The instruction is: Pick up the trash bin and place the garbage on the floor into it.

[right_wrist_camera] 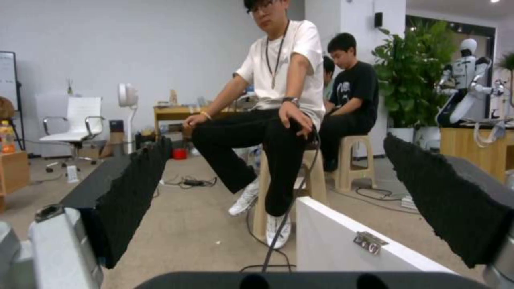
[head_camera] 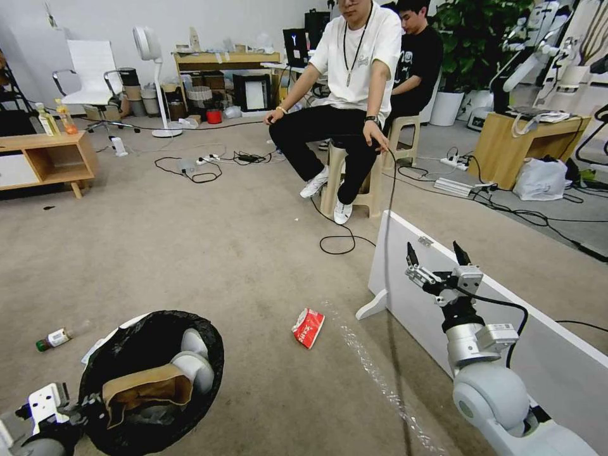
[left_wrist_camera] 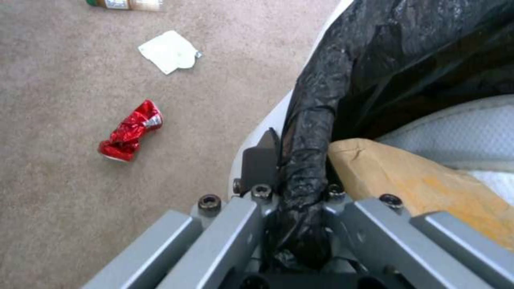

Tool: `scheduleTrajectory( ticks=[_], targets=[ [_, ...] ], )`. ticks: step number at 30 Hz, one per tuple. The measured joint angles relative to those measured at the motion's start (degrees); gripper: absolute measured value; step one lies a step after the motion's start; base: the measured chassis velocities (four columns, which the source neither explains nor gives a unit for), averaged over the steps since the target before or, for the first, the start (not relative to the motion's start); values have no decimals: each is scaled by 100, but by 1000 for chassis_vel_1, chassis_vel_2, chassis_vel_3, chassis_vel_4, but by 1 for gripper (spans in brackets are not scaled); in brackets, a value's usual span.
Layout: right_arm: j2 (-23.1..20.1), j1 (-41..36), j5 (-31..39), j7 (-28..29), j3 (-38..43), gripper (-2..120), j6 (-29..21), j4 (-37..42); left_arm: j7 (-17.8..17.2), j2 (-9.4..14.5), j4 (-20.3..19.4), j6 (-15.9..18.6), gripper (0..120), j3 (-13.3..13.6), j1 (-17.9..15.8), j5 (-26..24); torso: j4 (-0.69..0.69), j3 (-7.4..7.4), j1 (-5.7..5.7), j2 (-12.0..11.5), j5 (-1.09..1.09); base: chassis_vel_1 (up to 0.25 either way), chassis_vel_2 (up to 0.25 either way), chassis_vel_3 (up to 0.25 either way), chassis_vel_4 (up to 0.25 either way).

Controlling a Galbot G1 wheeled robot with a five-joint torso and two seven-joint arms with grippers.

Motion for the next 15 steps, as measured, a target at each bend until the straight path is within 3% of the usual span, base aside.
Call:
scheduleTrajectory(
  ticks=[15],
  targets=[
    [5, -68, -11, -74, -2, 100, 89, -5, 59, 19, 32, 0, 1, 25, -14, 67, 0, 1, 0, 0, 0, 0, 0, 0, 0]
  ],
)
